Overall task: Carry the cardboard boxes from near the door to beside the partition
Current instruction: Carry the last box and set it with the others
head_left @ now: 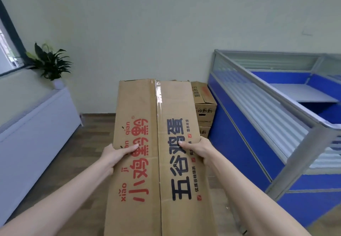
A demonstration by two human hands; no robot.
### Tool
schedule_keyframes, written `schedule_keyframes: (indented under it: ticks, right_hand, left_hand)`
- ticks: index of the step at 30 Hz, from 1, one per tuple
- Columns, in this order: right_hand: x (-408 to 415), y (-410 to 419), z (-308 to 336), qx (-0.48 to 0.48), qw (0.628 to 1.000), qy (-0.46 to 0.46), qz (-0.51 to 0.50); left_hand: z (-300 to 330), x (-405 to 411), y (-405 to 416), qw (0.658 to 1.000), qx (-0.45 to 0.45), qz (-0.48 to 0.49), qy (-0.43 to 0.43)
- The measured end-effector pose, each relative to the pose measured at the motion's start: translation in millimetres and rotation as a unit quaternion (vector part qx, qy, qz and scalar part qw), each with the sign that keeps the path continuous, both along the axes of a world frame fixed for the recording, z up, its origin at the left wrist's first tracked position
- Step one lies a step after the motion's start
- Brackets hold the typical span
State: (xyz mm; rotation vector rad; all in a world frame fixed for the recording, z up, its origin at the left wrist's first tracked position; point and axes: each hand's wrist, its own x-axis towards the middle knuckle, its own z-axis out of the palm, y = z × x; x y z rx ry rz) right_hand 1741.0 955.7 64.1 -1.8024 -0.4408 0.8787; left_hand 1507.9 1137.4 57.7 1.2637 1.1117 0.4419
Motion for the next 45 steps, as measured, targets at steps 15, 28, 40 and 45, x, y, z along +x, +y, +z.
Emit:
schedule_keyframes:
  ticks: [15,28,40,45]
  right_hand:
    - [390,264,-6,-0.003,0.999,0.031,-0.02]
    - [675,468,-15,-0.04,0.995,0.037,-0.087]
    - [908,566,-1,-0.068,0.986,0.054,-0.145]
    - [1023,603,-13,-0.084,0.986,0.063,-0.126]
  left_hand:
    - [7,401,277,0.999,-0.019,-0.043,0.009]
    - [-26,714,522,0.983,-0.086,-0.16,0.032]
    - [-21,972,630,0.967,-0.123,-0.22,0.027]
    - [-31,1072,653,0.976,-0.126,-0.176,0.026]
